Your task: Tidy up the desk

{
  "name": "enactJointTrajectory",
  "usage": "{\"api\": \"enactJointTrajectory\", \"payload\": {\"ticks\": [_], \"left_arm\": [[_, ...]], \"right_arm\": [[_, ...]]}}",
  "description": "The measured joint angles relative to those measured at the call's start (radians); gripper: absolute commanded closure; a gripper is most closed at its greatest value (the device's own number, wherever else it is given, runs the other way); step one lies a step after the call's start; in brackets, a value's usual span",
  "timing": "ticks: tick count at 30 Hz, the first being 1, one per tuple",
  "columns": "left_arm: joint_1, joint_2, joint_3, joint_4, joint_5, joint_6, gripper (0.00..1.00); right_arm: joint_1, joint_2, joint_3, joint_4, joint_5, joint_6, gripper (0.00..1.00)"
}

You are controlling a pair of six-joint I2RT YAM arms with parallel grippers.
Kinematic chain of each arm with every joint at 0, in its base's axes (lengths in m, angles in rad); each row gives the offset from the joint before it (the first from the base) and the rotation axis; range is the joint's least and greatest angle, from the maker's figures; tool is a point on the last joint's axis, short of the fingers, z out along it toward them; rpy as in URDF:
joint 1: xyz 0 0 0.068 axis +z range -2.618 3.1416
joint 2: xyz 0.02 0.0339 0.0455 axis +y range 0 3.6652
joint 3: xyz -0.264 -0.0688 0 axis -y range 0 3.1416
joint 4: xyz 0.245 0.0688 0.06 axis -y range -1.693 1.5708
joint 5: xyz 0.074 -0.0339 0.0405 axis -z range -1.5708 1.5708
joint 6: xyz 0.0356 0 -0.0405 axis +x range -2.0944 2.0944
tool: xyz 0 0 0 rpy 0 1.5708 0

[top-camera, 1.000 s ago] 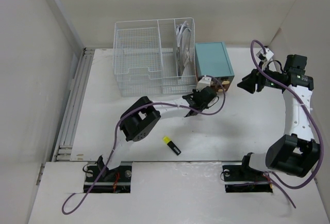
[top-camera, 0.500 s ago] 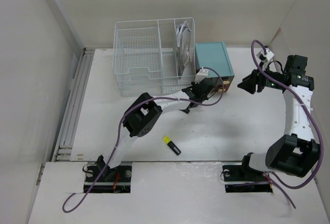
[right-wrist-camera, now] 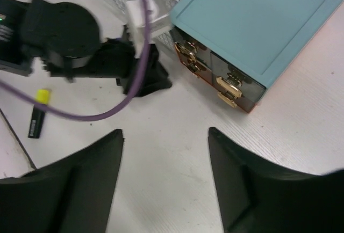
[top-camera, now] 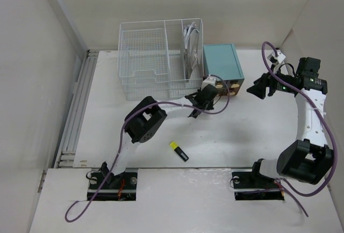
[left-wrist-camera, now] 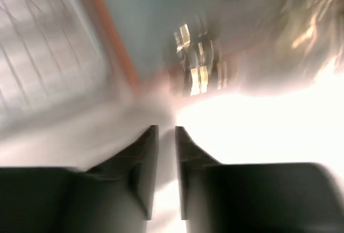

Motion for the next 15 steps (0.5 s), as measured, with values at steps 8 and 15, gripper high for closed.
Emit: {"api": "enactJointTrajectory", "payload": {"ticks": [8, 15], "left_arm": [[-0.129, -0.479, -0.575, 0.219, 0.285, 0.080, 0.30], [-0.240, -0.996, -0.820, 0.344, 0.300, 0.104, 0.86]], "right_arm": [[0.006, -0.030, -0.151, 0.058, 0.109, 0.046, 0.00], [0.094, -0.174, -0.375, 0.286, 0.248, 0.272, 0.21]]}}
